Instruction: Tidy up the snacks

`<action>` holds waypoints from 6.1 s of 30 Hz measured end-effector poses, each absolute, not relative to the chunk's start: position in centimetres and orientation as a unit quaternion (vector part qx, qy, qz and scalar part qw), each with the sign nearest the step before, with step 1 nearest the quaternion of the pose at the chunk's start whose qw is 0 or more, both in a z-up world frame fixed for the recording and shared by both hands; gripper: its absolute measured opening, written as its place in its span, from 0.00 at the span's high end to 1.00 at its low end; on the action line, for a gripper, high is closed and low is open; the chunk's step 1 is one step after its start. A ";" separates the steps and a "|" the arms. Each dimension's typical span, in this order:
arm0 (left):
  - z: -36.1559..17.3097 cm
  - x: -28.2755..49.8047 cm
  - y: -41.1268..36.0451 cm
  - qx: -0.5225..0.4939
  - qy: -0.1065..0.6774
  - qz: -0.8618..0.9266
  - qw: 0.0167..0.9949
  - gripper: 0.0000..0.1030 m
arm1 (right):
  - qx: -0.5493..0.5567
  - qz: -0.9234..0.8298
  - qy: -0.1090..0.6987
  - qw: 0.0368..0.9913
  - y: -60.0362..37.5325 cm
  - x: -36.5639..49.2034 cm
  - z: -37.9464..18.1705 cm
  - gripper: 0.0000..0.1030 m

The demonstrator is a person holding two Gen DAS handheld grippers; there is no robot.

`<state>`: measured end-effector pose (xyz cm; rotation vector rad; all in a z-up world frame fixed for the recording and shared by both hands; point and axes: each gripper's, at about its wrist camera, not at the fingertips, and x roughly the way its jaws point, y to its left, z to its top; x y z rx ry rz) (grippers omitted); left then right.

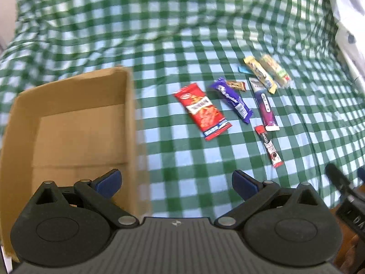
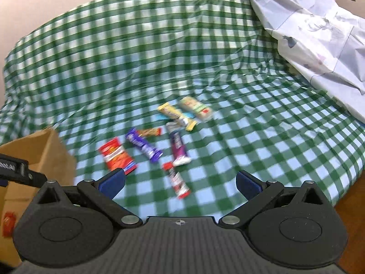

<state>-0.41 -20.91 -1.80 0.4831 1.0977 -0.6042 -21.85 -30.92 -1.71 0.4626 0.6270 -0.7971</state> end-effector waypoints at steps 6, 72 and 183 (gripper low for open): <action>-7.8 3.9 -27.4 0.229 0.560 -0.242 0.759 0.00 | 0.196 -0.394 0.288 0.850 -39.4 -18.3 -4.4 0.01; 6.5 -6.2 9.0 0.112 0.453 -0.239 0.851 0.53 | 0.188 -0.101 0.260 0.942 -7.8 -17.5 4.8 0.63; -3.1 7.1 6.4 0.126 0.519 -0.224 0.815 0.02 | 0.150 -0.116 0.405 0.894 -8.5 -2.9 -2.6 0.78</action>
